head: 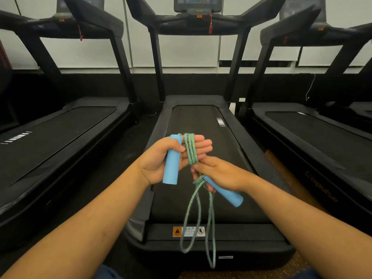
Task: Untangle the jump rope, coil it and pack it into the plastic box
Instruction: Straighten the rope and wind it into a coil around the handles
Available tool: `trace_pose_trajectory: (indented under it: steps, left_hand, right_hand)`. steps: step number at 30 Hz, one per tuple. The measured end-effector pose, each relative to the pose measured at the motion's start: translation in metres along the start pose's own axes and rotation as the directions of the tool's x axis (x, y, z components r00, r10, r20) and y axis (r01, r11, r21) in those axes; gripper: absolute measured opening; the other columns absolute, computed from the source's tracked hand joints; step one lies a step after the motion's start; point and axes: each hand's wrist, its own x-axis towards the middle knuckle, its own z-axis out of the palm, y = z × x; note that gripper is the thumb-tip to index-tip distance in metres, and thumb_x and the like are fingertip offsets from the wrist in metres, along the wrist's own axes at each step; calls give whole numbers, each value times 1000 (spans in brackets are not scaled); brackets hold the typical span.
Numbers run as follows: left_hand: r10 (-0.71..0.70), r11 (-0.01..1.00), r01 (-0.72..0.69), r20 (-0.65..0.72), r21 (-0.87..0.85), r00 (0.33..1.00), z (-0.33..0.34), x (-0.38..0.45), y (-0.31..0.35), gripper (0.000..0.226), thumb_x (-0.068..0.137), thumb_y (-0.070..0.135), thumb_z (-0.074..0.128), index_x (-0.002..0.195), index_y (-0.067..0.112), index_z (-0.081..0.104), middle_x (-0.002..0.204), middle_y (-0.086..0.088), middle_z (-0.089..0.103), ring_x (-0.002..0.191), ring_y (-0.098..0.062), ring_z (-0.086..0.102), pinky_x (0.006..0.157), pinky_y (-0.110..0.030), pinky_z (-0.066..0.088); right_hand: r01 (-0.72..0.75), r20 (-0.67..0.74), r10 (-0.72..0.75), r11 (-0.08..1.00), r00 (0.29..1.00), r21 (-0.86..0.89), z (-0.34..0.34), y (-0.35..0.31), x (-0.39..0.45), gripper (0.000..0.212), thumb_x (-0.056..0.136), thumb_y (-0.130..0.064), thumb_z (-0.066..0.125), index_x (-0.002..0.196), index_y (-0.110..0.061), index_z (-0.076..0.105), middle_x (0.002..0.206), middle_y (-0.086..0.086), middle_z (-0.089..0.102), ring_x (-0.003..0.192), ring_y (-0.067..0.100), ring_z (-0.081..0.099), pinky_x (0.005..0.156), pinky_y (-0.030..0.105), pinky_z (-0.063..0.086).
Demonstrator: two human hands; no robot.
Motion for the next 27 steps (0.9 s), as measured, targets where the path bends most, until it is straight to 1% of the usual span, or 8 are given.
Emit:
trace_pose_trajectory:
  steps: [2,4,9,14,17,20,23,27]
  left_hand:
    - [39,999,-40,-44,-18,998,0,0,0,57,83,1,40,139,-8,48,143,-28,55,135,-39,53,112,-43,45]
    - [82,996,-84,-64,-31,995,0,0,3,57,81,1,42,138,-8,49,143,-28,55,135,-39,53,113,-45,43]
    - [134,987,-143,-119,-69,984,-3,-1,9,63,77,2,51,140,-7,47,144,-27,54,135,-40,53,114,-47,40]
    - [129,989,-138,-141,-54,982,-2,0,8,57,84,2,43,141,-6,47,143,-26,56,134,-39,54,114,-46,40]
    - [123,991,-129,-138,-34,983,1,0,6,56,85,2,43,140,-6,48,142,-25,57,133,-38,55,114,-46,40]
    - [140,988,-147,-141,-43,980,3,1,5,54,87,0,40,140,-5,48,142,-25,57,132,-37,56,111,-44,44]
    - [241,956,-265,-179,-125,954,1,1,17,60,81,-1,41,140,-7,47,142,-26,57,131,-38,57,109,-43,47]
    - [347,909,-390,-253,-145,903,-9,-5,33,64,76,2,43,139,-7,47,140,-25,59,130,-37,58,110,-44,47]
  right_hand:
    - [4,10,-5,997,1000,80,2,1,2,25,106,-31,48,98,-12,62,98,8,71,57,19,56,55,32,51]
    - [-7,-16,10,981,1000,194,0,4,5,23,104,-30,54,94,-12,64,90,12,69,52,16,54,52,30,49]
    - [11,-155,56,914,986,405,-12,12,7,19,93,-24,72,78,-15,65,70,1,54,52,13,49,51,24,44]
    - [80,-293,10,952,956,294,-10,21,14,17,98,-24,66,93,-11,76,82,-7,70,70,4,55,67,19,44]
    - [45,-284,19,976,959,215,-6,24,16,20,99,-25,64,98,-9,76,88,-4,73,78,0,60,76,18,46]
    - [36,-299,-5,995,954,96,-5,27,19,15,97,-24,66,95,-12,75,89,2,72,82,7,62,82,26,47]
    - [14,-295,-8,1000,955,20,-3,35,20,11,97,-18,65,95,-21,75,91,-4,73,87,5,65,88,27,49]
    - [-83,-104,113,962,988,262,5,48,16,14,96,2,58,100,-7,67,92,11,65,88,28,72,80,47,60]
